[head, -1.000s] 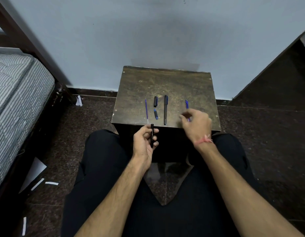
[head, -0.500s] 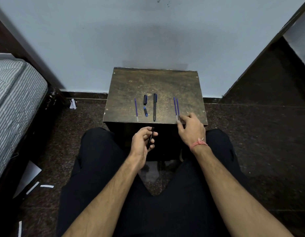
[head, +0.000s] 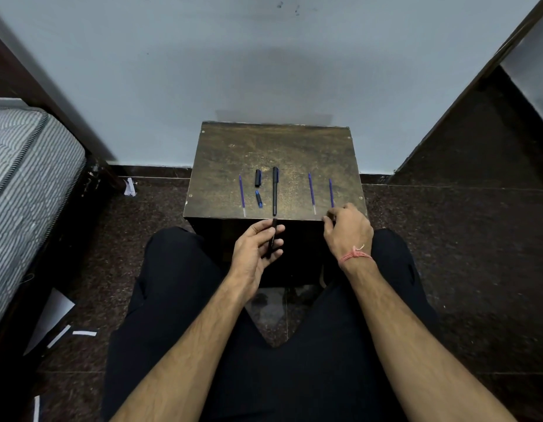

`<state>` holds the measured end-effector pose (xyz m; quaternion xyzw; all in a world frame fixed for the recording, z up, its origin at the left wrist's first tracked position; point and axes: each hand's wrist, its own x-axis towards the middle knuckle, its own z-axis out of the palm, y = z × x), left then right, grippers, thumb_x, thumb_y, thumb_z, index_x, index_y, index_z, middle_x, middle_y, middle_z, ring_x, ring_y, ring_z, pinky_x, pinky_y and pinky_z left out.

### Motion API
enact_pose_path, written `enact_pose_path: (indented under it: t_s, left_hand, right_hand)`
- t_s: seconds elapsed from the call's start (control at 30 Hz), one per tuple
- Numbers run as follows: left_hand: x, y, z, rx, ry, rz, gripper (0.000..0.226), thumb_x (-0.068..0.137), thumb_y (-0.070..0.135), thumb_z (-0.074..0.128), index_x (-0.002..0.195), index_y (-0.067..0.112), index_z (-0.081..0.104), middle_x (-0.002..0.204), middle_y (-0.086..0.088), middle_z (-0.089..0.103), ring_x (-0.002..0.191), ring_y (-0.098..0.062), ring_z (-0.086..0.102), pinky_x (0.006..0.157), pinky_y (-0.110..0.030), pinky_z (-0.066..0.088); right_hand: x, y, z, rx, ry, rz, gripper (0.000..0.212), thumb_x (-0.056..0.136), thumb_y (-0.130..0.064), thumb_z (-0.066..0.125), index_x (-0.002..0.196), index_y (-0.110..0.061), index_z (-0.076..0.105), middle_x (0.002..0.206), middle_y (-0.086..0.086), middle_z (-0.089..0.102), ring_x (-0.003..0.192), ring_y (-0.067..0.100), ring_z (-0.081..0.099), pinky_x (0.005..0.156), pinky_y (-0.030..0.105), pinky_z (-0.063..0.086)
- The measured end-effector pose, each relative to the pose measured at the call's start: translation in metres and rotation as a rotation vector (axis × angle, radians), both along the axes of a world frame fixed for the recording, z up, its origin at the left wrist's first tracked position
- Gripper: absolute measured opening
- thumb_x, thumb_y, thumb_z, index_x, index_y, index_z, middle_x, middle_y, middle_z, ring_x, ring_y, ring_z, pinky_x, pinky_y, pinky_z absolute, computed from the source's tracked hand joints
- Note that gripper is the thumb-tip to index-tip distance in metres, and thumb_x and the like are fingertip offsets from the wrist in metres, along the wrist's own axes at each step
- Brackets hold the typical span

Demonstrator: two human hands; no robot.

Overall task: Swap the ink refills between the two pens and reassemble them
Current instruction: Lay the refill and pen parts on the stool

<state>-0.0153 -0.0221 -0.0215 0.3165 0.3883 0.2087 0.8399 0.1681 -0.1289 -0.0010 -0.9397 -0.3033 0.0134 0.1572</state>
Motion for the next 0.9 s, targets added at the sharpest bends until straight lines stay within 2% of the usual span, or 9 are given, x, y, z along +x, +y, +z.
enact_pose_path:
  t_s: [0.17,0.3,0.4,0.57,0.63,0.73,0.8,0.9]
  left_hand:
    - [-0.001,0.0,0.0,0.007,-0.043,-0.004,0.033,0.102,0.015,0.074,0.135,0.016,0.07,0.132,-0.007,0.08,0.098,-0.015,0.079,0.084,-0.032,0.066]
    - [-0.002,-0.001,0.002,0.024,-0.05,-0.014,0.037,0.102,0.016,0.075,0.139,0.013,0.069,0.133,-0.006,0.08,0.1,-0.014,0.08,0.085,-0.031,0.064]
    - [-0.003,-0.002,0.004,0.027,-0.057,-0.027,0.037,0.103,0.014,0.074,0.139,0.014,0.069,0.133,-0.007,0.08,0.101,-0.013,0.079,0.087,-0.03,0.064]
    - [-0.003,-0.003,0.003,0.054,-0.026,-0.065,0.034,0.103,0.009,0.071,0.137,0.016,0.073,0.133,-0.004,0.08,0.12,-0.017,0.075,0.1,-0.033,0.057]
    - [-0.002,-0.003,0.002,0.066,-0.012,-0.075,0.033,0.104,0.009,0.071,0.135,0.018,0.074,0.133,-0.002,0.08,0.129,-0.019,0.072,0.106,-0.036,0.054]
    - [0.001,-0.004,-0.001,0.088,0.011,-0.089,0.03,0.105,0.012,0.069,0.133,0.022,0.075,0.132,0.001,0.08,0.134,-0.017,0.07,0.116,-0.041,0.049]
    - [0.001,-0.004,-0.003,0.096,0.02,-0.096,0.029,0.106,0.013,0.069,0.133,0.023,0.075,0.132,0.001,0.08,0.132,-0.015,0.07,0.118,-0.043,0.048]
    - [0.001,-0.006,-0.003,0.106,0.026,-0.108,0.03,0.106,0.013,0.069,0.134,0.023,0.074,0.132,0.001,0.08,0.128,-0.014,0.07,0.116,-0.044,0.049]
  right_hand:
    - [0.007,-0.004,0.001,-0.014,0.057,-0.037,0.009,0.097,-0.023,0.077,0.1,-0.021,0.085,0.109,0.006,0.075,0.1,0.035,0.073,0.087,0.039,0.058]
    - [0.013,-0.005,0.0,0.032,0.128,-0.109,0.015,0.092,-0.012,0.074,0.095,-0.021,0.086,0.1,0.011,0.08,0.099,0.04,0.075,0.089,0.041,0.06]
    - [0.016,-0.004,0.001,0.096,0.198,-0.208,0.017,0.088,-0.011,0.069,0.093,-0.02,0.083,0.098,0.012,0.08,0.099,0.041,0.073,0.09,0.039,0.059]
    - [0.018,-0.002,0.004,0.296,0.324,-0.346,0.028,0.089,-0.014,0.061,0.107,-0.021,0.082,0.097,0.003,0.083,0.106,0.03,0.075,0.099,0.035,0.056]
    - [0.02,-0.002,0.004,0.454,0.488,-0.347,0.031,0.092,-0.011,0.06,0.111,-0.023,0.082,0.093,0.002,0.081,0.096,0.024,0.078,0.1,0.037,0.061]
    - [0.014,0.0,0.004,0.703,0.893,-0.345,0.028,0.1,0.001,0.062,0.108,-0.021,0.078,0.107,0.008,0.074,0.092,0.016,0.074,0.086,0.034,0.067]
    - [0.007,0.003,0.004,0.747,1.09,-0.31,0.022,0.102,0.002,0.064,0.109,-0.016,0.075,0.109,0.009,0.07,0.095,0.018,0.071,0.085,0.034,0.067]
    - [-0.007,0.008,0.004,0.756,1.302,-0.161,0.012,0.103,-0.004,0.068,0.107,-0.014,0.073,0.098,0.007,0.073,0.09,0.018,0.072,0.083,0.032,0.067]
